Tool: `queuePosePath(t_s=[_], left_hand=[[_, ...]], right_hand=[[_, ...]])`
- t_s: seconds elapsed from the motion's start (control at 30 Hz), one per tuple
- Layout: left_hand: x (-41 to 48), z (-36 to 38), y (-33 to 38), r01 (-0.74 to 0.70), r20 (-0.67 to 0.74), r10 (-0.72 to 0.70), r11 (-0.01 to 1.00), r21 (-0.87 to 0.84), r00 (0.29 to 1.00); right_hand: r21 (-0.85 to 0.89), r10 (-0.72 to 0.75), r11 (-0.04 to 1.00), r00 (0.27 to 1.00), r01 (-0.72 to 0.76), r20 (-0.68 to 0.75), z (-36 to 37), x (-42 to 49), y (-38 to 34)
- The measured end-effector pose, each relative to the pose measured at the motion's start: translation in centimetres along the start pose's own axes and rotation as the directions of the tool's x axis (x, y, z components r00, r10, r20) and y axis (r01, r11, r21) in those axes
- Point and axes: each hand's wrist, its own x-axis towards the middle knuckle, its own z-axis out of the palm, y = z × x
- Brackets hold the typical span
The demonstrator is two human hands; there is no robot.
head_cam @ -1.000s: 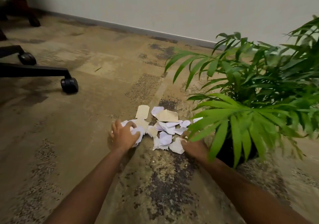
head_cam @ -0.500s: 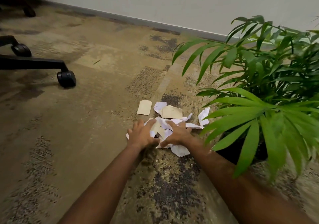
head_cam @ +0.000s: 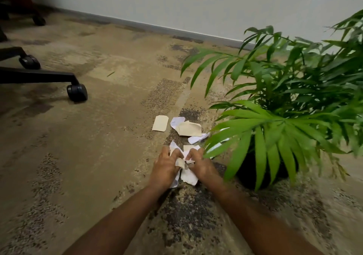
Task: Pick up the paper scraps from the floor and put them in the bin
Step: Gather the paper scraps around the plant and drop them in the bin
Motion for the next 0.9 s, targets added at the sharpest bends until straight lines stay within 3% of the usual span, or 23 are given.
queuePosePath(t_s=[0.17,0.43,0.63,0.8,0.9], left_hand=[[-2.0,0.2,2.7,0.008,-0.016,-0.01,0.991,-0.132,1.0],[-5.1,1.8,9.0,0.054,-0.071,-0.075,0.963,-0.265,0.995],[-8.7,3.0,15.6,-0.044,-0.038,0.035,0.96,-0.276,0.999],[-11.4,4.6,23.0,-0.159,-0.081,0.141,0.941,-0.299,0.987],[-11.6,5.3,29.0,-0.201,-0.093,0.179,0.897,-0.394,0.98]], right_hand=[[0.075,0.025,0.997,0.994,-0.017,-0.106,-1.8,-2.3,0.9],[0.08,0.062,0.995,0.997,-0.058,-0.045,-8.9,-8.4,2.0],[-0.081,0.012,0.997,1.0,-0.01,0.019,-16.3,-14.5,3.8],[-0.122,0.054,0.991,0.997,-0.061,-0.062,-23.7,-19.3,5.4],[-0.141,0.021,0.989,0.981,-0.049,-0.193,-28.8,-22.2,5.8]])
